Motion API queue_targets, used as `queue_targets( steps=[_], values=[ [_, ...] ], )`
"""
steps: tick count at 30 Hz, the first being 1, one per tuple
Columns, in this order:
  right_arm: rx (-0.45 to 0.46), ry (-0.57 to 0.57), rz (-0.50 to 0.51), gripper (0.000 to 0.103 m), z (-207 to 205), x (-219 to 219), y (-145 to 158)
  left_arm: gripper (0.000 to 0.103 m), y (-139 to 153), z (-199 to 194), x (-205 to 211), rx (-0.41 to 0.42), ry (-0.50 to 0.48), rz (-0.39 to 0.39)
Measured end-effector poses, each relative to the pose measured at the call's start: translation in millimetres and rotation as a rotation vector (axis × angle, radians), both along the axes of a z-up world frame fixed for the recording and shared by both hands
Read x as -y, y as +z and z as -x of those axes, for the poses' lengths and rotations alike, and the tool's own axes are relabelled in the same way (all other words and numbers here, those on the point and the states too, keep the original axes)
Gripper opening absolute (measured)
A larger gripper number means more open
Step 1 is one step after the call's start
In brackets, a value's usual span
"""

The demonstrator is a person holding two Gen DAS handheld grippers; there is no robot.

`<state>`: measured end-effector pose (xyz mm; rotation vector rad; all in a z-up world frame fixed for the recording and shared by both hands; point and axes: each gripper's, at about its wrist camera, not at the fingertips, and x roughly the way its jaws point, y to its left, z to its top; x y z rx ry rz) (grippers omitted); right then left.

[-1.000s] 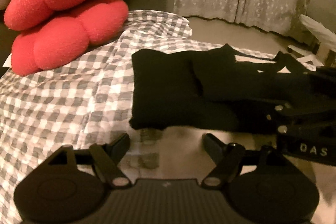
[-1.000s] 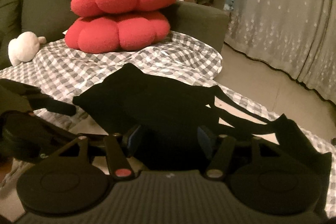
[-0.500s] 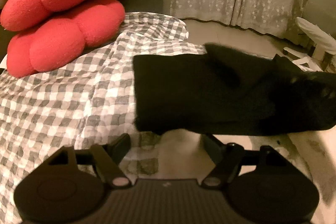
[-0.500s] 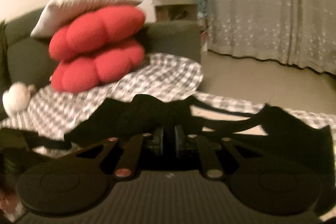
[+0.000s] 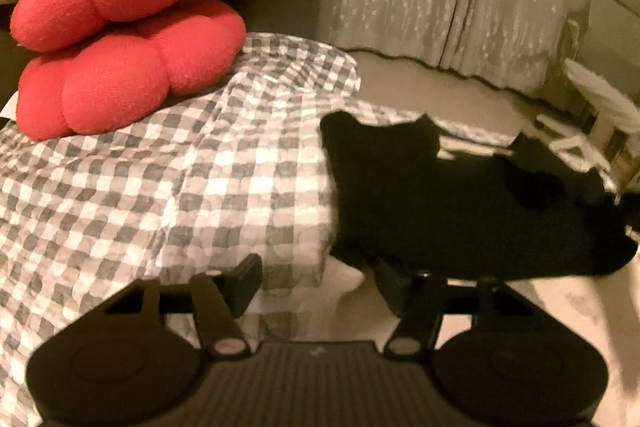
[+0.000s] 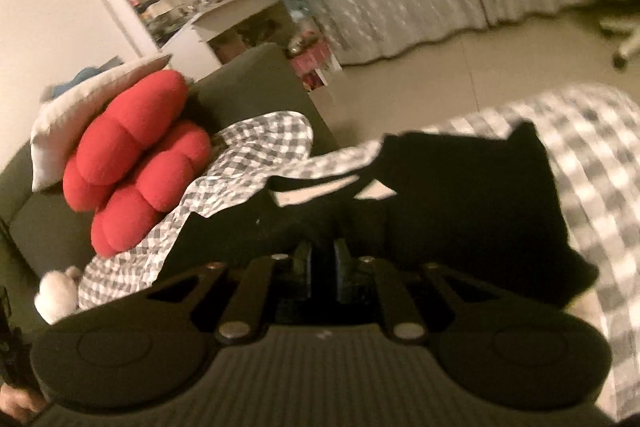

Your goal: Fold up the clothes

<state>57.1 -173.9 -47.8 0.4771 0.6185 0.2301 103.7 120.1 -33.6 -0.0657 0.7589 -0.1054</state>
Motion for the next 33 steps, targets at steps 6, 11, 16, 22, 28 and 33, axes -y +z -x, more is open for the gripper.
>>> queue_targets(
  steps=[6,11,16,22,28,33],
  values=[
    [0.024,-0.005,0.044,0.053,9.6,-0.1,6.0,0.049,13.5,4.3,-4.5,0.047,0.015,0.046],
    [0.074,0.064,0.143,0.055,9.8,-17.4,8.5,0.049,23.3,5.8,-12.1,0.091,0.045,0.091],
    [0.132,0.178,0.374,0.056,13.6,-56.1,4.8,0.048,21.4,-3.8,-20.5,0.111,0.088,0.169],
    [0.226,0.227,0.514,0.056,20.3,-79.5,3.1,0.046,6.1,-25.3,-7.5,0.088,0.079,0.186],
    [0.226,0.272,0.531,0.056,11.7,-87.7,-8.4,0.009,-9.2,-37.0,2.0,0.068,0.090,0.184],
    [0.215,0.193,0.554,0.002,4.3,-82.1,-13.6,0.004,-7.8,-34.6,-2.5,0.098,0.120,0.183]
  ],
)
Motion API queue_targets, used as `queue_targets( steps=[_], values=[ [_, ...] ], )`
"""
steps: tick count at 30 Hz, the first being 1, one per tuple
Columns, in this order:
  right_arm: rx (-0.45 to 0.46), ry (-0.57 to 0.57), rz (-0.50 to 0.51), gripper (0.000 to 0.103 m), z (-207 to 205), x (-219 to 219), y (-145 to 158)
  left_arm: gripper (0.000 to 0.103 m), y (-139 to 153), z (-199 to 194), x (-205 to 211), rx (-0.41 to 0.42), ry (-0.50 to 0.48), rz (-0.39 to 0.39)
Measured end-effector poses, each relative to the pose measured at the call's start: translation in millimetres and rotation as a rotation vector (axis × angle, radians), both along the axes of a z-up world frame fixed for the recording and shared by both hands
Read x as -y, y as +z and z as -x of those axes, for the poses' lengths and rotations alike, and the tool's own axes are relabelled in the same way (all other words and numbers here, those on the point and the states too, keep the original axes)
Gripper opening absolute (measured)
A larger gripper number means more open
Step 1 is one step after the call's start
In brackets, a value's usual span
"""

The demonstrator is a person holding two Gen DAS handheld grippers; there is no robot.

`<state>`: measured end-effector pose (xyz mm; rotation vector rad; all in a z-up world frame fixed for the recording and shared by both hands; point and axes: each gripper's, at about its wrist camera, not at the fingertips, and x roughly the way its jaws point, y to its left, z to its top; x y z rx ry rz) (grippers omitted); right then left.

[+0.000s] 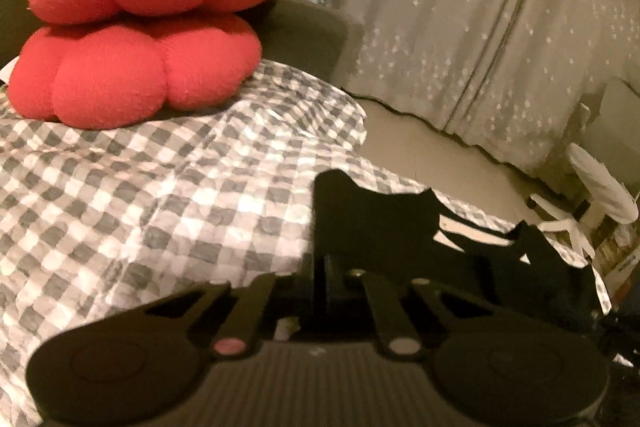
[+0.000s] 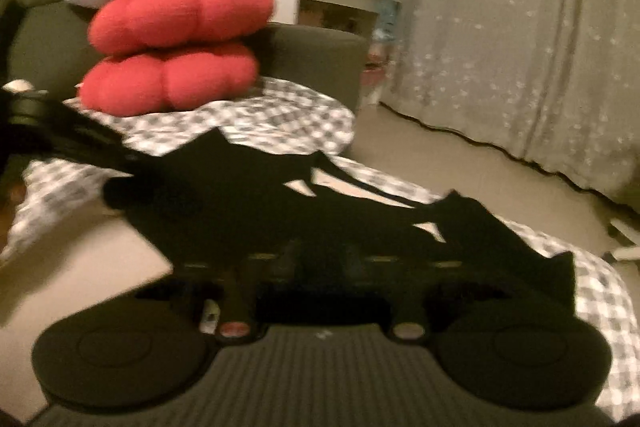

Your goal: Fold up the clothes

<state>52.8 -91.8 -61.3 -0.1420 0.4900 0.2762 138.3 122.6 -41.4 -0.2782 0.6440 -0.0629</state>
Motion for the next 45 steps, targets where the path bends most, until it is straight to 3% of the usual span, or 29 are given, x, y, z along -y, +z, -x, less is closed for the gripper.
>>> queue_targets(
  steps=[5,8,10,11,13,14,15,17,28,31,34,35,38,45],
  values=[
    [0.071,-0.114,-0.205,0.001,5.5,45.5,25.8,0.004,-0.2,0.6,-7.5,0.001,0.035,0.025],
    [0.070,-0.155,-0.296,0.001,8.8,73.6,35.7,0.004,-1.2,0.5,-8.9,-0.002,0.039,0.028],
    [0.043,-0.147,-0.327,0.006,10.9,85.2,36.0,0.004,-1.9,0.7,-8.8,-0.004,0.037,0.023],
    [0.033,-0.136,-0.325,0.015,12.6,86.5,34.9,0.004,-2.3,0.6,-8.6,-0.005,0.037,0.021],
    [0.023,-0.114,-0.281,0.019,15.6,80.9,32.1,0.004,-3.1,0.3,-7.5,-0.009,0.037,0.013],
    [0.025,-0.098,-0.252,0.030,17.7,75.2,31.0,0.004,-3.4,0.1,-6.6,-0.012,0.037,0.008],
    [0.027,-0.082,-0.222,0.049,19.9,69.5,29.9,0.004,-3.6,0.2,-5.8,-0.014,0.038,0.003],
    [0.031,-0.048,-0.166,0.057,23.3,57.9,27.8,0.004,-4.3,0.5,-4.3,-0.018,0.036,-0.006],
    [0.019,0.162,0.118,0.057,17.2,-17.4,-1.6,0.004,-8.5,-0.8,-5.7,-0.028,0.031,-0.022],
    [0.022,0.134,0.161,0.049,12.1,-22.1,-10.0,0.005,-9.0,-0.8,-5.7,-0.028,0.029,-0.026],
    [0.028,0.090,0.150,0.024,7.8,-16.1,-12.6,0.004,-9.0,-0.5,-5.7,-0.028,0.035,-0.039],
    [0.033,0.067,0.121,0.007,7.0,-9.3,-9.3,0.004,-9.0,-0.8,-5.6,-0.029,0.047,-0.058],
    [0.053,-0.019,0.050,0.001,6.1,11.9,3.5,0.000,-10.7,-1.6,-7.0,-0.041,0.086,-0.119],
    [0.062,-0.167,-0.083,0.001,18.0,71.9,24.3,0.000,-11.5,0.2,-26.1,-0.061,0.103,-0.001]
  ],
)
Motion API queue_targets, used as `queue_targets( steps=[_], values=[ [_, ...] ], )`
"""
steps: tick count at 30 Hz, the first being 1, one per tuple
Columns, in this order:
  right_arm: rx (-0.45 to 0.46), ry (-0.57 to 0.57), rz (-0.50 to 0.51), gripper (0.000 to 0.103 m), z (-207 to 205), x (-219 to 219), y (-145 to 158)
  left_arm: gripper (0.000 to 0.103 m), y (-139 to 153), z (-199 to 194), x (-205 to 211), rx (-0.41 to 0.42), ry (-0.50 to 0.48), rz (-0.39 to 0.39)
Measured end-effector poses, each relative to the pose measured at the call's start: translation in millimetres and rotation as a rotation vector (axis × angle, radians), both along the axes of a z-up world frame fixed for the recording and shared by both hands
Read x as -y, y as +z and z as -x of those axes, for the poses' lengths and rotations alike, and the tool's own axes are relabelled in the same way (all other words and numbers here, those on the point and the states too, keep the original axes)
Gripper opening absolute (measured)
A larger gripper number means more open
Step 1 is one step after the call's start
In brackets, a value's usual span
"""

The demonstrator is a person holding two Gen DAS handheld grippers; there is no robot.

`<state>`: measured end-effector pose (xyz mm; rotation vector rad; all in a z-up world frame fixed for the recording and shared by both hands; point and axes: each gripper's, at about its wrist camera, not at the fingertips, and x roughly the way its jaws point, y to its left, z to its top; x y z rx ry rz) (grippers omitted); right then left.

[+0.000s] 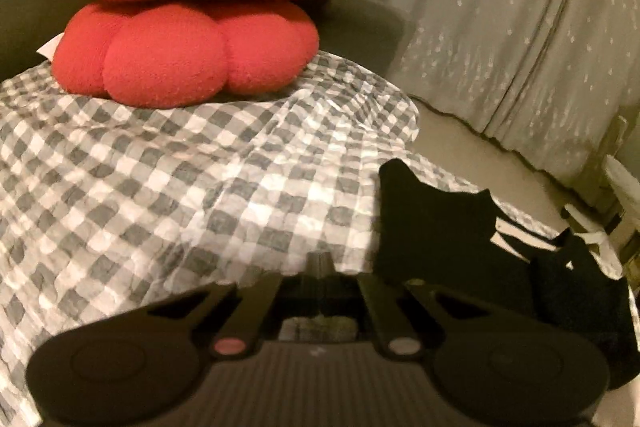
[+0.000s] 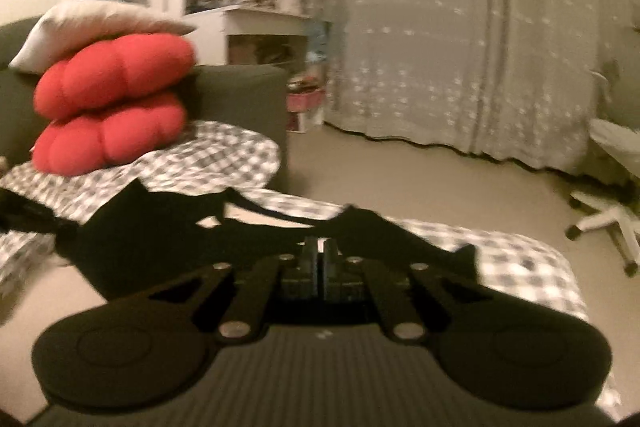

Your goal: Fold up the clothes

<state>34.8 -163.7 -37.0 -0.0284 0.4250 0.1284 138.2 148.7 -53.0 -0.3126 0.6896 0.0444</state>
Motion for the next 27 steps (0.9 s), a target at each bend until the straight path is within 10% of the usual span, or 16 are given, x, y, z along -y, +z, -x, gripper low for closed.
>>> queue_targets(
  steps=[5,8,19,27],
  values=[
    [-0.011,0.052,-0.011,0.023,13.0,3.9,-0.5,0.006,3.3,1.9,-1.3,0.004,0.004,0.079],
    [0.025,0.120,0.054,0.060,20.9,-16.0,-1.2,0.024,7.9,4.4,5.1,0.018,-0.008,0.074],
    [-0.027,0.302,0.220,0.056,4.3,-96.1,-30.8,0.030,9.4,8.5,27.8,0.038,-0.059,-0.057],
    [-0.069,0.210,0.200,0.007,-15.1,-90.2,-34.5,0.029,0.4,3.8,33.3,0.024,-0.066,-0.108]
  ],
)
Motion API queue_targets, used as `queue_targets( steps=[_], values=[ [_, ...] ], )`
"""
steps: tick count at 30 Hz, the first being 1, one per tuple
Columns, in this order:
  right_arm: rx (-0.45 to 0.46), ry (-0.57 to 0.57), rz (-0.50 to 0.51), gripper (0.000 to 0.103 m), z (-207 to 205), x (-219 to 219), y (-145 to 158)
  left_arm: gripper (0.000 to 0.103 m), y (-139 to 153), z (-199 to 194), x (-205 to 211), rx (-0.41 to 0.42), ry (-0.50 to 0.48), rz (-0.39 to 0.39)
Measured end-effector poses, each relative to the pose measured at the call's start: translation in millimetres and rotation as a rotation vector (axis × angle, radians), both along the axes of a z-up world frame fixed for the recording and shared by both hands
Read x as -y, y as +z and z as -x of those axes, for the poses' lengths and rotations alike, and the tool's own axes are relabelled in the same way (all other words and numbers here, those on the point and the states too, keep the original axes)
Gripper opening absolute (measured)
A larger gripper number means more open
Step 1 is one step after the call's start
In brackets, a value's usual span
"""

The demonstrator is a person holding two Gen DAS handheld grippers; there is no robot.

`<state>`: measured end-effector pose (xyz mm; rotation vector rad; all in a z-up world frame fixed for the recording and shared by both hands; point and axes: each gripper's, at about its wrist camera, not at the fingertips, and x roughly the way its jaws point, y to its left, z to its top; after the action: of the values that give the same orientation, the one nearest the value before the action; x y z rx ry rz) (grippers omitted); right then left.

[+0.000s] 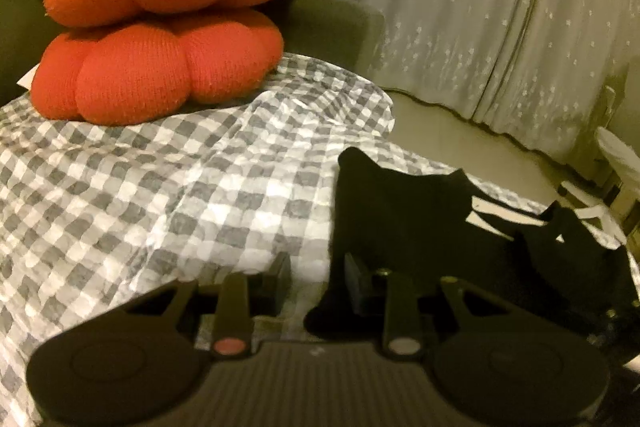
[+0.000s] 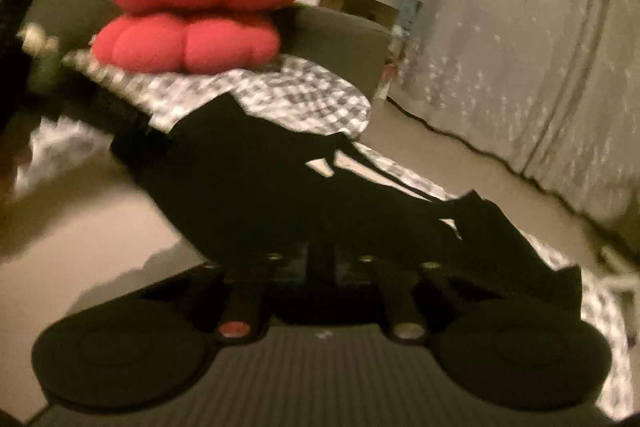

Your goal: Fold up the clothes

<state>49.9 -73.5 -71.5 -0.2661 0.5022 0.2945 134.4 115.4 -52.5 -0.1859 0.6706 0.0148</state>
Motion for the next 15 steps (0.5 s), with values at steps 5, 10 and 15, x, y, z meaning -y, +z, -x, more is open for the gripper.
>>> queue_targets(
  steps=[5,10,15],
  values=[
    [0.034,-0.097,-0.118,0.007,3.4,28.3,20.5,0.029,0.3,0.6,3.8,0.003,-0.001,-0.026],
    [0.064,-0.209,-0.161,0.007,11.0,64.5,34.3,0.028,-0.2,1.4,3.9,0.004,-0.001,-0.032],
    [0.048,-0.316,-0.195,0.007,19.5,107.6,35.3,0.027,-0.3,1.1,4.5,0.004,0.002,-0.033]
  ],
)
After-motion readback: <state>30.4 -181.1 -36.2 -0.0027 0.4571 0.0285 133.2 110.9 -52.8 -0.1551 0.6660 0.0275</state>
